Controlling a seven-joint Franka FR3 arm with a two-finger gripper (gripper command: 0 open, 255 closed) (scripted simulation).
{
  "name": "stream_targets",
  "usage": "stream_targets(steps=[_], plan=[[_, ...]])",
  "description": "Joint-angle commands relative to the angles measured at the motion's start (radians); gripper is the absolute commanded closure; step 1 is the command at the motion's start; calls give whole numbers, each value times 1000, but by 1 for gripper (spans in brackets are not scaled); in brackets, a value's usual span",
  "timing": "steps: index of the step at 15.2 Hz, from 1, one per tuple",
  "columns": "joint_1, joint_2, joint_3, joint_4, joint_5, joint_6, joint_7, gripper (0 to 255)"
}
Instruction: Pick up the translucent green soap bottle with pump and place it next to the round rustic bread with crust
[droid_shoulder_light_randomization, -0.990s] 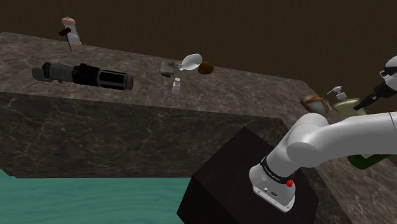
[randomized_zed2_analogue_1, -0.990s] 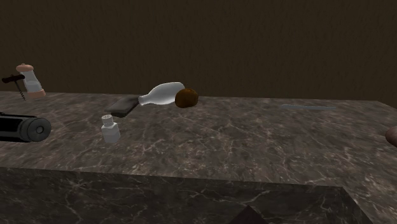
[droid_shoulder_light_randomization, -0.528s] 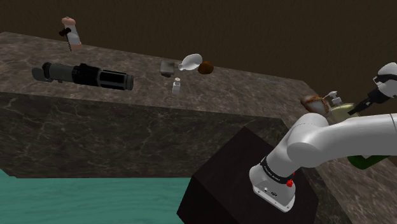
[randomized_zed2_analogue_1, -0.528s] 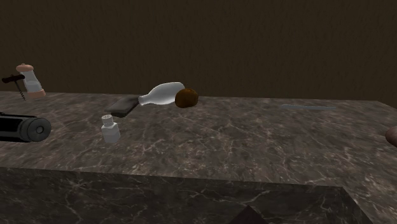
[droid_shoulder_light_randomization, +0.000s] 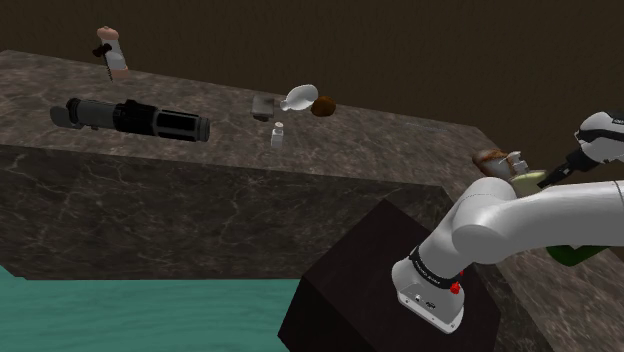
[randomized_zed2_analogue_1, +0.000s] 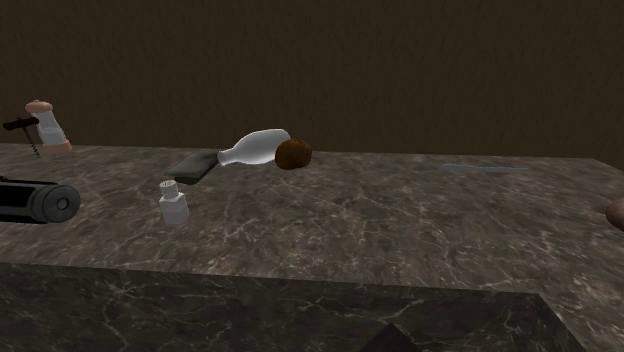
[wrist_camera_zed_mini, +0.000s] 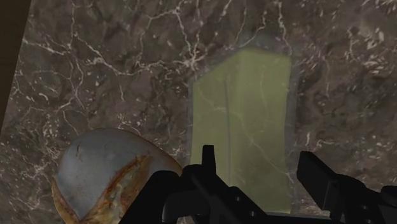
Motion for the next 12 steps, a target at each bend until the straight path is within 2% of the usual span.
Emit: stream_targets(steps=[1, 3, 11, 12], plan=[[4, -8, -17, -15, -13, 21, 4, 255], [12, -17, -37, -27, -27, 43, 8, 255], [13, -16, -38, -27, -26, 44, 7, 255], [14, -16, -38, -25, -25, 42, 7, 0]])
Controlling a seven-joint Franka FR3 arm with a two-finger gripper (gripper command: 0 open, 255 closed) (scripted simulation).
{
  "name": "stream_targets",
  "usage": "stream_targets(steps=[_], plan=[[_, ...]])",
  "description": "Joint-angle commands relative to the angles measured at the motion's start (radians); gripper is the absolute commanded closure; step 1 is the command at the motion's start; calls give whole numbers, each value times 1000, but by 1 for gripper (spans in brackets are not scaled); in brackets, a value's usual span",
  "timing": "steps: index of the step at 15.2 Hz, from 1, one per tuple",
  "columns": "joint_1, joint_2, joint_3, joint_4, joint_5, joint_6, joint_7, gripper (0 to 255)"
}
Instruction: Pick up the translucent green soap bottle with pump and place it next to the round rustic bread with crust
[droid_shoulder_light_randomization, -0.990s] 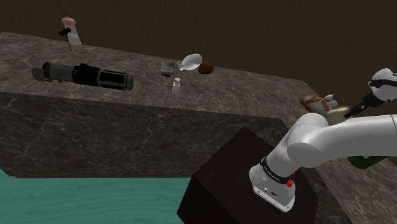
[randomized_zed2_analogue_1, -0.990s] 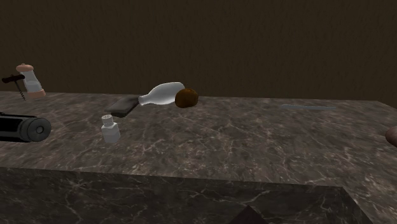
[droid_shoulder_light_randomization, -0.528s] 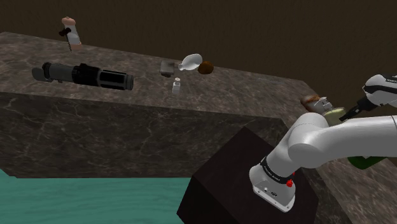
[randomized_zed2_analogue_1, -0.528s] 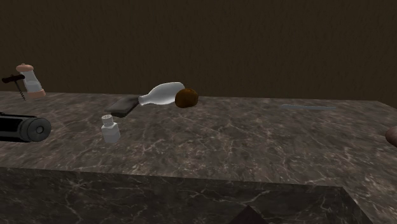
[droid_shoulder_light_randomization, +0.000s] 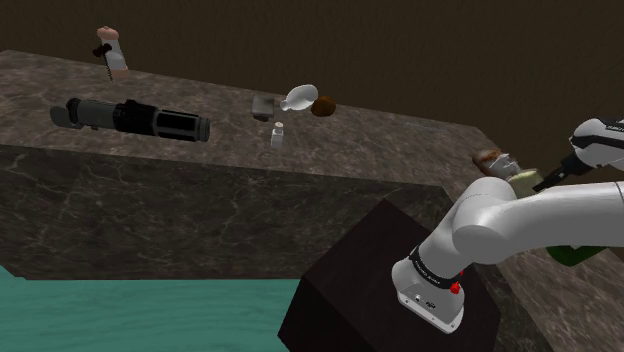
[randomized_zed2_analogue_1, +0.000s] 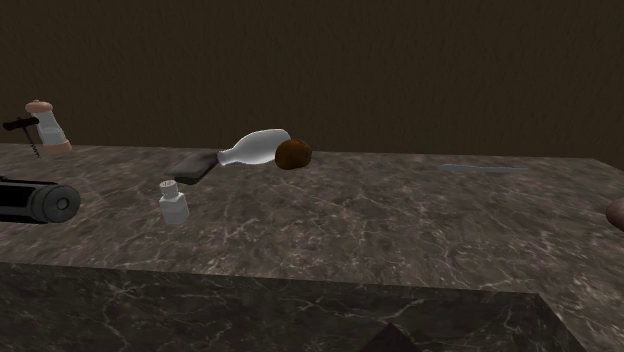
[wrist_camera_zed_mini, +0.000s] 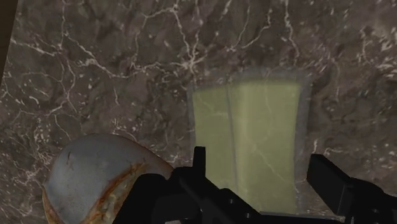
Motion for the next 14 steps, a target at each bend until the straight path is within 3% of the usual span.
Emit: stream_targets(steps=[1, 5, 9, 14], plan=[[-4, 0, -2, -4, 0, -2, 0, 0], [0, -2, -6, -2, -2, -1, 0, 0], [-56, 36, 79, 43, 56, -92, -32, 0], [-56, 36, 79, 43, 56, -92, -32, 0]])
